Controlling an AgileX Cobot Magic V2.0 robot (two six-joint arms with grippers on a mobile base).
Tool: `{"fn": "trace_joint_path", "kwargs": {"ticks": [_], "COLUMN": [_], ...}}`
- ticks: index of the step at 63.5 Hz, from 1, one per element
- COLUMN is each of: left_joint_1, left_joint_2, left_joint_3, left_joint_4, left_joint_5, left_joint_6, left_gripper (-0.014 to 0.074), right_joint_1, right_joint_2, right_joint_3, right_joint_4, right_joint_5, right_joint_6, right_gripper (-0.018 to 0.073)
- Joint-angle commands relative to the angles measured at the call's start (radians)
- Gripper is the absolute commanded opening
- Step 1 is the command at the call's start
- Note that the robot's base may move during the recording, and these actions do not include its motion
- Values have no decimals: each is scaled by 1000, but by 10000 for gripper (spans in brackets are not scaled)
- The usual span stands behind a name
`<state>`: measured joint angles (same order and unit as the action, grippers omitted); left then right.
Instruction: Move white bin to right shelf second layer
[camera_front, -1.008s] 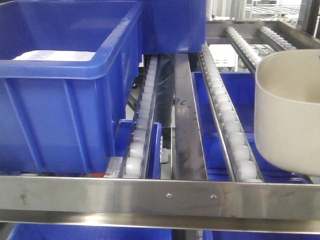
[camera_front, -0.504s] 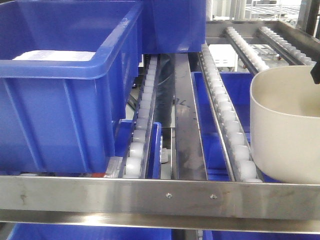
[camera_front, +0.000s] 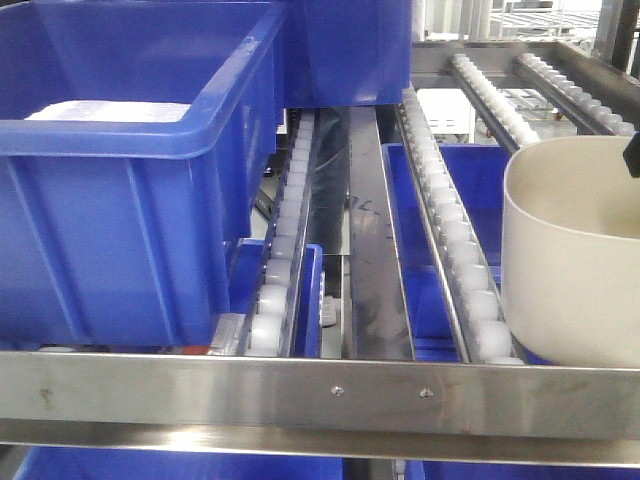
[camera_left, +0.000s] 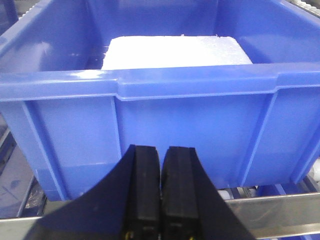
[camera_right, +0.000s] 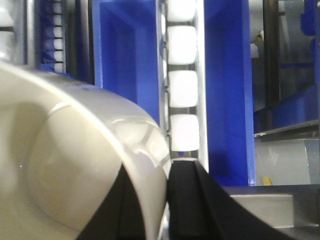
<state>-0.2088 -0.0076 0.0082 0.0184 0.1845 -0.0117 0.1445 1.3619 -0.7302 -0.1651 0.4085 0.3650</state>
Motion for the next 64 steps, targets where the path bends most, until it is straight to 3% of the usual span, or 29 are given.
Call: {"fn": "trace_joint_path", "kwargs": {"ticks": [1, 24, 39, 43, 64], "left_joint_1": [-2, -2, -2, -2, -2], "left_joint_2": [-14, -14, -14, -14, -14], "left_joint_3": [27, 27, 27, 27, 27], "left_joint_4": [0, 0, 0, 0, 0], "left_joint_5": [-86, -86, -86, -86, -86], "left_joint_6": [-5, -5, -5, -5, -5], "left_gripper": [85, 85, 85, 85, 85], "right_joint_1": [-6, -6, -6, -6, -6], "right_joint_2": [-22, -22, -22, -22, -23], "right_joint_3": [-24, -24, -27, -27, -28], "right_joint_4": [-2, -2, -2, -2, -2], "right_joint_5": [-61, -64, -92, -107, -116], "right_joint_6": [-2, -2, -2, -2, -2], "right_gripper": [55, 90, 468, 511, 521]}}
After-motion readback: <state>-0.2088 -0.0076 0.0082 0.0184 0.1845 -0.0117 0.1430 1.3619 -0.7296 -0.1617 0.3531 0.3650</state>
